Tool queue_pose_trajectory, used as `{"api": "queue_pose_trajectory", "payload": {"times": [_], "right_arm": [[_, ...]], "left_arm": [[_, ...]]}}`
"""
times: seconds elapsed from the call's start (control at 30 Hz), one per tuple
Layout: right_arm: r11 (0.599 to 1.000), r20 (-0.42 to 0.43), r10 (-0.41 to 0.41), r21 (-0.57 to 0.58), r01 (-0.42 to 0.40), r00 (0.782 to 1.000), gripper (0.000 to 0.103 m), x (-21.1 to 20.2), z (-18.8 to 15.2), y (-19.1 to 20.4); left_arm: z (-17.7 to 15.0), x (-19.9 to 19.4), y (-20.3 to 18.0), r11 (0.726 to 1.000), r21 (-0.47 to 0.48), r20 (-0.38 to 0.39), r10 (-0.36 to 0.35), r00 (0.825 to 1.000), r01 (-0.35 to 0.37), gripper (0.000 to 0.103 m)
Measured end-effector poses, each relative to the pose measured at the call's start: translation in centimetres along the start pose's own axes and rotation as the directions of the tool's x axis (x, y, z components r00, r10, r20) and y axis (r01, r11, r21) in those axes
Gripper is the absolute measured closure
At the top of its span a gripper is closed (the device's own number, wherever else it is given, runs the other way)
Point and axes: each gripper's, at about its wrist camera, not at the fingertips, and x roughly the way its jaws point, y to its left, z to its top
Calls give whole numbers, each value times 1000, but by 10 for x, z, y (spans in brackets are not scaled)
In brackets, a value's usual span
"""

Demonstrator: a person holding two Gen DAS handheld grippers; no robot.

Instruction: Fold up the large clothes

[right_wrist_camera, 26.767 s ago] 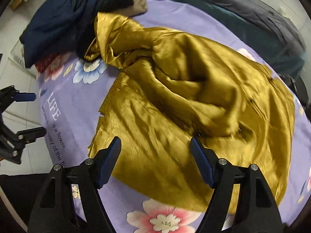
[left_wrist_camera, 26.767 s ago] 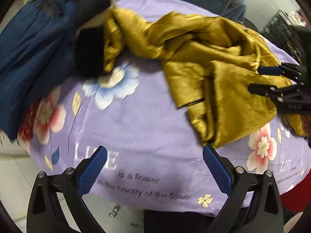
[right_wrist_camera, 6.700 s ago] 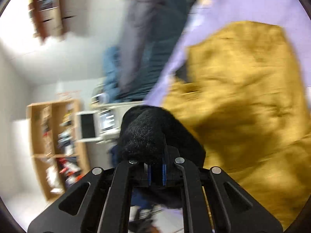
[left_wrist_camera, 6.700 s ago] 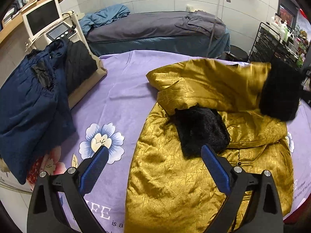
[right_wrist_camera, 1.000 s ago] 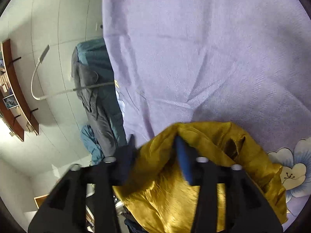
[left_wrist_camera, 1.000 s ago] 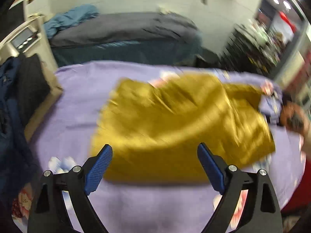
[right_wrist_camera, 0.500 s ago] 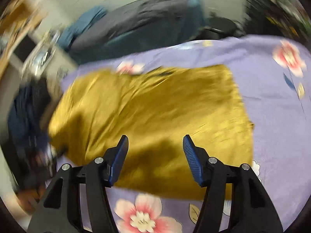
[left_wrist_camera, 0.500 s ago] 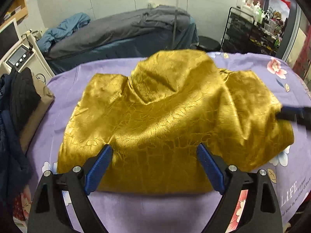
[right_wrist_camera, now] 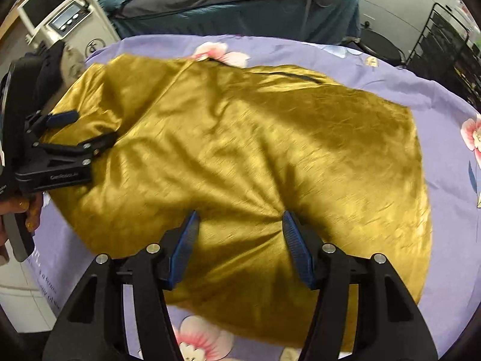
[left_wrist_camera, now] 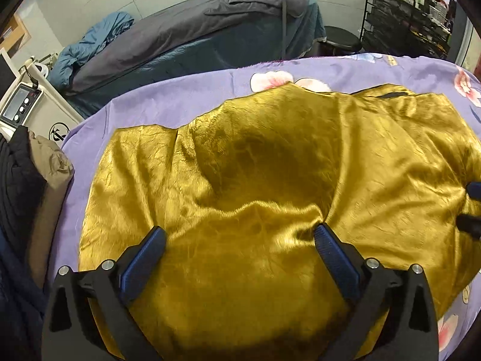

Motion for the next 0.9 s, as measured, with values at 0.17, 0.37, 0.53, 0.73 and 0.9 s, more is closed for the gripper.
{"api": "queue_pose_trajectory", "payload": {"times": [0.17, 0.37, 0.53, 0.73, 0.9], "right_arm": [[998, -6, -12, 66, 13, 1000, 51, 10, 9, -27], [998, -4, -34, 49, 34, 999, 51, 19, 5, -29], [995, -8, -100, 3, 100, 995, 49, 26, 7, -18], [994, -19, -107, 16, 107, 994, 43, 20, 9, -14], [995, 48, -91, 35, 90, 995, 34, -12, 8, -12]], "left_arm": [[7, 20, 14, 998, -30, -27, -50, 998, 49, 5], [9, 36, 7, 998, -5, -46, -61, 997, 60, 5], [9, 42, 3, 998, 18, -43, -64, 997, 65, 5], [14, 31, 8, 992, 14, -63, -123, 990, 125, 6], [12, -22, 32, 960, -36, 19, -276, 961, 276, 6]]}}
